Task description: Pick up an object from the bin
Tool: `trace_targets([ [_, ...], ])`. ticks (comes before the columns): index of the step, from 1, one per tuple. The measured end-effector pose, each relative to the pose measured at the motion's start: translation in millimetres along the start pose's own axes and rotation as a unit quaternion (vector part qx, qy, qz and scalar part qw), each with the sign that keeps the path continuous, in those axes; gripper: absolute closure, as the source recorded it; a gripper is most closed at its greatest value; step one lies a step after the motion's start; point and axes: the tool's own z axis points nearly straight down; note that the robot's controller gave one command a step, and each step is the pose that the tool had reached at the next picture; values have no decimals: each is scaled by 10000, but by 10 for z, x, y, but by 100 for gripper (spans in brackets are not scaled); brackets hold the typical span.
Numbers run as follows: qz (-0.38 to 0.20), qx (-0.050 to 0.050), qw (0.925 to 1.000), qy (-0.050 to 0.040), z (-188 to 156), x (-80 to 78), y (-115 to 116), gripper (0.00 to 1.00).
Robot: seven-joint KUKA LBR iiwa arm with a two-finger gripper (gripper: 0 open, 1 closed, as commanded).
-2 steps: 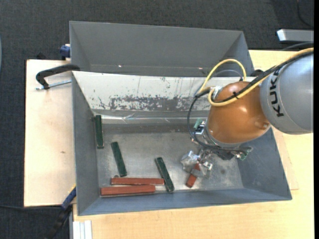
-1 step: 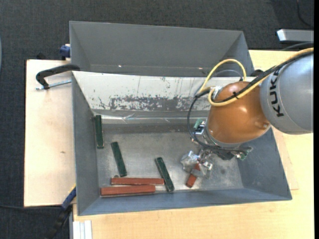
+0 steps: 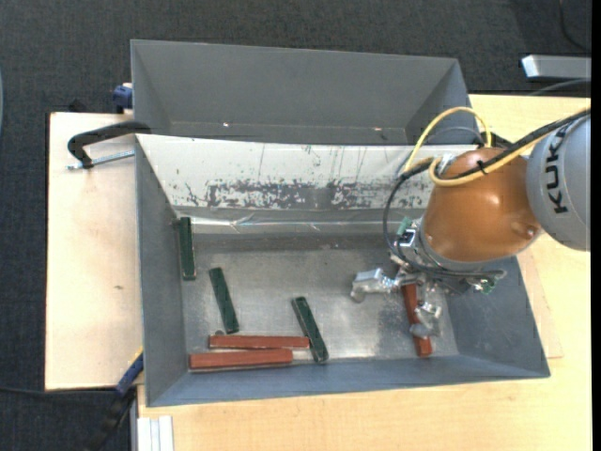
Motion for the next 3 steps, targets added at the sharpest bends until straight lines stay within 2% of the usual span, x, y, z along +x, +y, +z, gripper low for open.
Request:
trace_targets([
  [1, -6, -8, 10000, -4, 1, -10, 9, 0],
  [2, -904, -32, 9959, 0, -91, 36, -160, 0],
  [3, -1836, -11, 9830, 5, -99, 321, -283, 0],
])
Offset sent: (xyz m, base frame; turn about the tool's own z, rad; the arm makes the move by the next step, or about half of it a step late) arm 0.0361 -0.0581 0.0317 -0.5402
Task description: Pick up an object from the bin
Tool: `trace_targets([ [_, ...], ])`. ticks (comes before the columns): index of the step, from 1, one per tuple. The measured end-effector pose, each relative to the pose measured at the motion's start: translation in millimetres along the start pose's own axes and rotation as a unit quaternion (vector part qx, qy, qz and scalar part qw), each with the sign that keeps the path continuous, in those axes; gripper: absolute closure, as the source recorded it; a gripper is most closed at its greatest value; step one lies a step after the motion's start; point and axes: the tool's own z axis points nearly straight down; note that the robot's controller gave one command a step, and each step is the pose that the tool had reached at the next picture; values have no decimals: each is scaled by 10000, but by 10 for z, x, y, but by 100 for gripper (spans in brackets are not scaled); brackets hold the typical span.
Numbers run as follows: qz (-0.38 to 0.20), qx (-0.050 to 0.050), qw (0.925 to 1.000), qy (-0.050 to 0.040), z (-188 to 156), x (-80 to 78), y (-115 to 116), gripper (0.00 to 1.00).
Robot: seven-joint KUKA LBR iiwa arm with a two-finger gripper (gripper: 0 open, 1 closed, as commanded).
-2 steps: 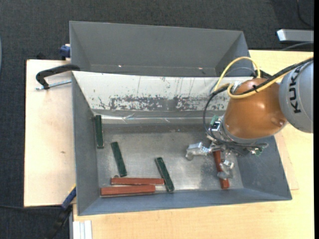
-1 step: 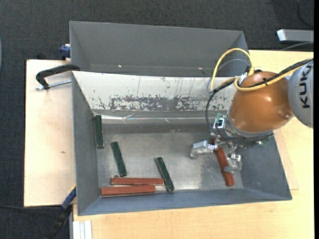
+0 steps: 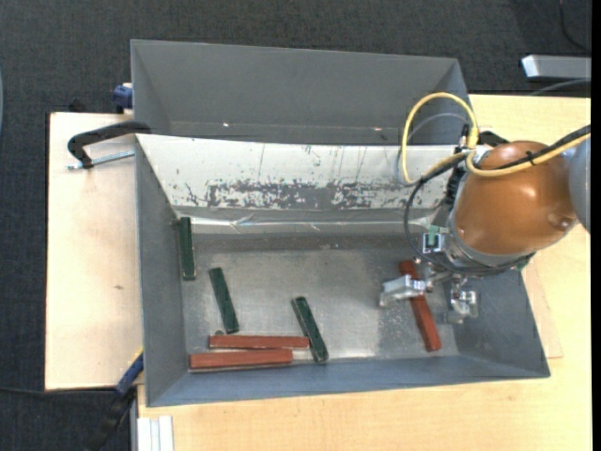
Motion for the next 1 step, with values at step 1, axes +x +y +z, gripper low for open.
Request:
trace_targets([
  [1, -1044, -5, 9945, -6, 74, 87, -6, 100],
])
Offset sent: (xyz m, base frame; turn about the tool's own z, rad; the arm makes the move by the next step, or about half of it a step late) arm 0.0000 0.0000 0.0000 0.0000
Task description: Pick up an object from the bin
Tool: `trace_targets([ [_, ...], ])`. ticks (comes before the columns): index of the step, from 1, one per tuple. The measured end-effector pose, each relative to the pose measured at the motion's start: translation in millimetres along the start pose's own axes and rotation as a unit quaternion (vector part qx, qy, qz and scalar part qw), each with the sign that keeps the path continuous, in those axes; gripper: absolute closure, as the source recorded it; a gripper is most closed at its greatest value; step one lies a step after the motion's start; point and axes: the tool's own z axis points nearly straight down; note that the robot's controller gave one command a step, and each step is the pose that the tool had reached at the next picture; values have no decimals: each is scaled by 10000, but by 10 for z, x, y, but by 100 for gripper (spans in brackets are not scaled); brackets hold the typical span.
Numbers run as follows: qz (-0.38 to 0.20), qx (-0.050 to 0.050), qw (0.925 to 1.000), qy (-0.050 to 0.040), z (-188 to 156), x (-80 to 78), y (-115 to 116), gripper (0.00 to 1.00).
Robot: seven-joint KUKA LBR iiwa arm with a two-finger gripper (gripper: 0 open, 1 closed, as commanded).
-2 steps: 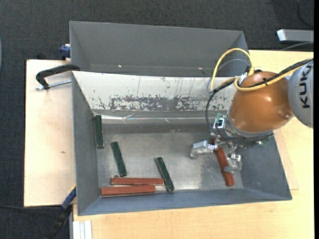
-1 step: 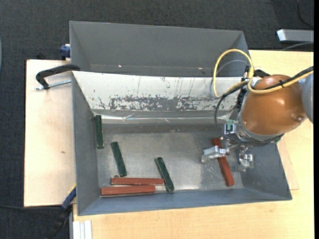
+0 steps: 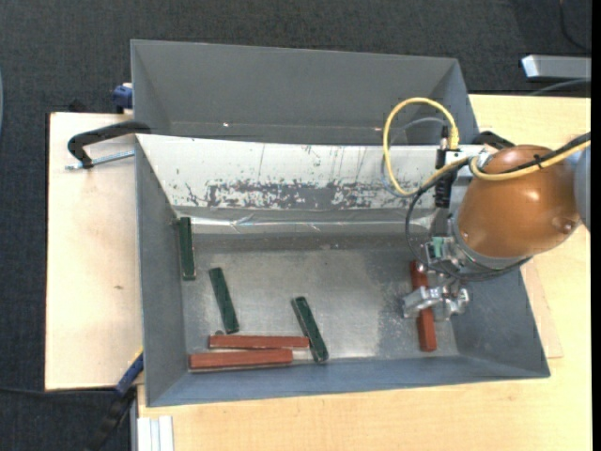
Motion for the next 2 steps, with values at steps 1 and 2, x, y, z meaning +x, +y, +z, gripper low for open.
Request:
trace_targets([
  [1, -1, -3, 10000, 2, -1, 1, 0, 100],
  [2, 59, 0, 10000, -1, -1272, 95, -153, 100],
])
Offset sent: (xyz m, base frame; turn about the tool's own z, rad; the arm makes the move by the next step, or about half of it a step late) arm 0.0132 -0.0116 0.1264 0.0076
